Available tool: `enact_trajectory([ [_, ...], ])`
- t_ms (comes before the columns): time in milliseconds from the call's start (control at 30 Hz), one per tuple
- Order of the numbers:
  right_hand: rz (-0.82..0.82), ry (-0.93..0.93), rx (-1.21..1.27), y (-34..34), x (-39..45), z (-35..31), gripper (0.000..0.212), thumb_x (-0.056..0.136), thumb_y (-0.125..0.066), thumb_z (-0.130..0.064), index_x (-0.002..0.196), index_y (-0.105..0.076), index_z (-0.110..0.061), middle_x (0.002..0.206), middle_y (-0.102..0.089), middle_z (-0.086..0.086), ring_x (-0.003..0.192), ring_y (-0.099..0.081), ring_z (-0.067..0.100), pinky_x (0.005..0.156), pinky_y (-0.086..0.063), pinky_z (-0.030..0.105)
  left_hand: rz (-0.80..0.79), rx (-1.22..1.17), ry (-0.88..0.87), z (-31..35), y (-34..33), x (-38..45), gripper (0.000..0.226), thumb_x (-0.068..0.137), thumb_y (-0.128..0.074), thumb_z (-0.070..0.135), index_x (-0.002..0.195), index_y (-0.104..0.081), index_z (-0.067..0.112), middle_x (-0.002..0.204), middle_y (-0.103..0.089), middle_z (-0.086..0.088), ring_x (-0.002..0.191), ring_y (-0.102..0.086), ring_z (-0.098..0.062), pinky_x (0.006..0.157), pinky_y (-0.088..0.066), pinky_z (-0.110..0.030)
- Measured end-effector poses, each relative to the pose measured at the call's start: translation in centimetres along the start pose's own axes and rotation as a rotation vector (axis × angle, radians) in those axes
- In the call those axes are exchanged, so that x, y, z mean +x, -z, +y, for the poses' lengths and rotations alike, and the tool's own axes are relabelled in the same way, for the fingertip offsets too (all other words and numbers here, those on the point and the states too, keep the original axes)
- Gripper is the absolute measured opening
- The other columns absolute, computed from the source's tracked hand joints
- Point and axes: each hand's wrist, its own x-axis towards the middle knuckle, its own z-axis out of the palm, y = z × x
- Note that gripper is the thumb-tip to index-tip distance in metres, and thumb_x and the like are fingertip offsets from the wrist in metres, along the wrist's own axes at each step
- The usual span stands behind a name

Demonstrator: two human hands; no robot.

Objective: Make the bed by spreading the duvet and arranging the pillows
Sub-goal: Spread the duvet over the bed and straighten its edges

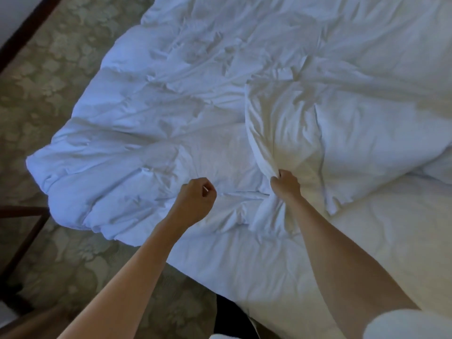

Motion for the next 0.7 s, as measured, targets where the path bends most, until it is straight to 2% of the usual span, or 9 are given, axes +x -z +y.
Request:
enact_trajectory([
  [133, 0.135, -0.007, 0.315, 4.2, -6.3, 0.4, 0.03, 0.089, -0.042, -0.012, 0.11, -0.064, -0.009, 0.114, -0.065, 0.014, 0.105, -0.058, 0.034, 0.083, -0.038, 0.031, -0.087, -0.08, 0.024, 2.8, -2.3, -0.8, 0.018, 0.09, -0.06, 0.031, 0.094, -0.064, 0.014, 0.086, -0.071, -0.005, 0.083, -0.07, -0.026, 0.08, -0.058, -0.04],
  [200, 0.133, 0.062, 0.493, 5.9, -11.0, 0.2, 0.025, 0.089, -0.043, -0.008, 0.093, -0.067, -0.013, 0.093, -0.067, 0.007, 0.089, -0.059, 0.026, 0.077, -0.041, 0.027, -0.127, -0.101, 0.019, 4.4, -3.8, -2.2, 0.044, 0.087, -0.061, 0.049, 0.112, -0.062, 0.013, 0.105, -0.07, -0.004, 0.1, -0.066, -0.024, 0.092, -0.052, -0.039],
  [267, 0.066, 0.121, 0.714, 7.2, -16.3, -0.1, 0.028, 0.088, -0.042, -0.003, 0.078, -0.064, -0.017, 0.072, -0.062, -0.002, 0.068, -0.056, 0.015, 0.062, -0.044, 0.019, -0.207, -0.161, 0.007, 6.2, -5.2, -4.4, 0.062, 0.085, -0.058, 0.061, 0.126, -0.058, 0.014, 0.121, -0.063, -0.001, 0.114, -0.059, -0.02, 0.095, -0.046, -0.033],
  [367, -0.029, 0.172, 0.95, 8.1, -24.0, 0.1, 0.02, 0.084, -0.048, -0.009, 0.079, -0.066, -0.015, 0.071, -0.064, 0.001, 0.066, -0.059, 0.014, 0.06, -0.048, 0.023, -0.439, -0.606, 0.096, 8.1, -6.4, -8.4, 0.057, 0.078, -0.062, 0.067, 0.108, -0.067, 0.018, 0.12, -0.065, -0.001, 0.106, -0.061, -0.017, 0.087, -0.045, -0.03],
  [433, -0.068, 0.239, 0.906, 8.0, -28.5, 1.1, 0.019, 0.081, -0.049, -0.015, 0.081, -0.068, -0.018, 0.075, -0.066, 0.001, 0.07, -0.062, 0.014, 0.064, -0.049, 0.028, -0.539, -0.951, 0.199, 8.9, -6.5, -11.4, 0.056, 0.076, -0.068, 0.062, 0.099, -0.072, 0.012, 0.104, -0.073, -0.008, 0.095, -0.068, -0.022, 0.086, -0.05, -0.034],
  [467, -0.087, 0.276, 0.839, 7.8, -30.5, 1.9, 0.021, 0.083, -0.047, -0.014, 0.083, -0.068, -0.019, 0.076, -0.066, 0.001, 0.07, -0.062, 0.013, 0.065, -0.048, 0.028, -0.522, -1.04, 0.231, 9.0, -6.6, -12.8, 0.05, 0.077, -0.071, 0.056, 0.092, -0.073, 0.008, 0.092, -0.074, -0.01, 0.086, -0.069, -0.023, 0.081, -0.052, -0.035],
  [567, -0.112, 0.321, 0.759, 7.1, -36.1, 5.3, 0.016, 0.082, -0.045, -0.022, 0.077, -0.059, -0.017, 0.07, -0.052, 0.002, 0.065, -0.049, 0.015, 0.061, -0.037, 0.03, -0.379, -0.928, 0.229, 9.0, -7.7, -17.5, 0.024, 0.086, -0.071, 0.028, 0.085, -0.061, 0.006, 0.063, -0.062, -0.008, 0.061, -0.061, -0.02, 0.058, -0.049, -0.028],
  [633, -0.062, 0.289, 0.777, 7.0, -39.8, 8.5, 0.013, 0.073, -0.047, -0.029, 0.071, -0.052, -0.017, 0.068, -0.045, 0.003, 0.065, -0.042, 0.016, 0.062, -0.031, 0.032, -0.337, -0.819, 0.126, 8.9, -9.8, -20.9, 0.016, 0.089, -0.067, 0.016, 0.092, -0.057, 0.004, 0.069, -0.059, -0.01, 0.062, -0.058, -0.021, 0.056, -0.048, -0.028],
  [700, 0.03, 0.266, 0.833, 6.7, -43.2, 12.3, 0.019, 0.076, -0.057, -0.03, 0.071, -0.061, -0.012, 0.068, -0.058, 0.002, 0.066, -0.055, 0.015, 0.065, -0.038, 0.03, -0.355, -0.774, -0.016, 9.0, -12.5, -24.7, 0.012, 0.09, -0.064, 0.011, 0.098, -0.057, 0.004, 0.084, -0.062, -0.014, 0.069, -0.061, -0.023, 0.06, -0.051, -0.03],
])
